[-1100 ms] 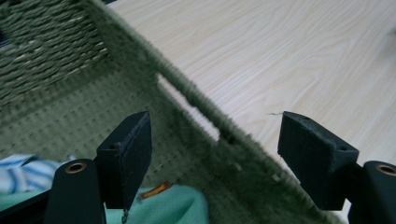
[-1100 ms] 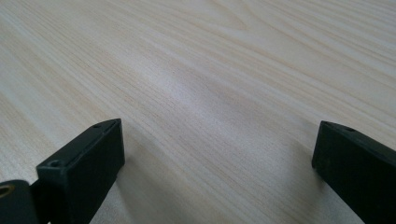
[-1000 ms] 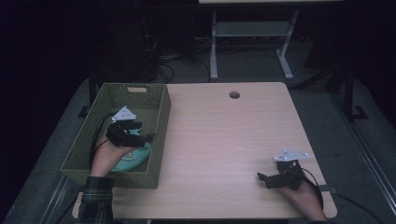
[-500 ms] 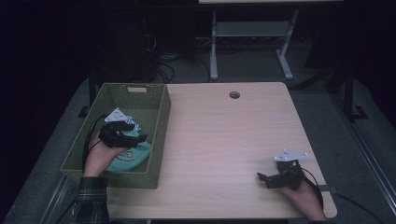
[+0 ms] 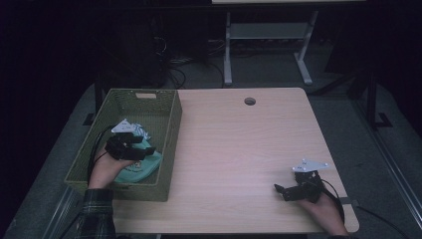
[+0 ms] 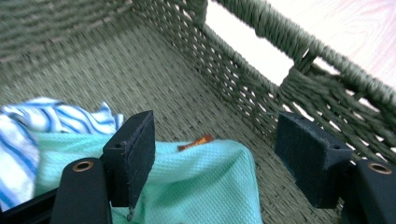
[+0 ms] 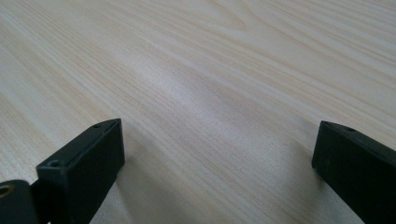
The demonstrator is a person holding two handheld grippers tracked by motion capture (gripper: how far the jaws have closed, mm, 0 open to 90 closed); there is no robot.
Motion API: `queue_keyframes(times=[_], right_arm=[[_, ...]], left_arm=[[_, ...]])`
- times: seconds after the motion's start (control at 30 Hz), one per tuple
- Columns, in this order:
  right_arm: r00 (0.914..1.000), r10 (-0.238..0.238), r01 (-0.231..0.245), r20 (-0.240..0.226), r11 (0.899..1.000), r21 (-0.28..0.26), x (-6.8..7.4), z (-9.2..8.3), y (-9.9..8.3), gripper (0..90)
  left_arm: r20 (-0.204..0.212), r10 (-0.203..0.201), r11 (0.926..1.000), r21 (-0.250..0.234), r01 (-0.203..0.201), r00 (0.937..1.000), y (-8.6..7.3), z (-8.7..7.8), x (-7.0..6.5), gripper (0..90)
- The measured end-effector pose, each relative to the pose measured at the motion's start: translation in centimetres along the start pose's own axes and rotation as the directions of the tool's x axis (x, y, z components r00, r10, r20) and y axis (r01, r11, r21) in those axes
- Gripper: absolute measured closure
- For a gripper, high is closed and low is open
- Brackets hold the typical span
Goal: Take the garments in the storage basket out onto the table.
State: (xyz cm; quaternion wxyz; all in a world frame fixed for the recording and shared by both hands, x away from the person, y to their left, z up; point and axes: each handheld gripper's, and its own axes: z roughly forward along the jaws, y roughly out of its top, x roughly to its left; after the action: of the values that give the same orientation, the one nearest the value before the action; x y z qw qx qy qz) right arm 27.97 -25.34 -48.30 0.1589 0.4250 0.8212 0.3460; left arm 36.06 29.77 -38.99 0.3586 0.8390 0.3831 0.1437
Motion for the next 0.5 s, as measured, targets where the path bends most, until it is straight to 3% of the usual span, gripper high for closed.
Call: queue_keyframes(times=[0.17, 0.5], right_arm=[[1.0, 0.0, 0.0, 0.0, 1.0, 0.0, 0.0, 0.0, 0.0, 2.1], [1.0, -0.001, 0.001, -0.001, 1.0, 0.0, 0.01, 0.0, 0.0, 2.2]], left_arm=[[0.013, -0.006, 1.0, 0.004, 0.006, 0.9999, -0.18, 0.2, 0.26, 28.7], [0.045, -0.029, 0.997, 0.072, 0.026, 0.9986, -0.37, 0.97, 0.13, 34.1]])
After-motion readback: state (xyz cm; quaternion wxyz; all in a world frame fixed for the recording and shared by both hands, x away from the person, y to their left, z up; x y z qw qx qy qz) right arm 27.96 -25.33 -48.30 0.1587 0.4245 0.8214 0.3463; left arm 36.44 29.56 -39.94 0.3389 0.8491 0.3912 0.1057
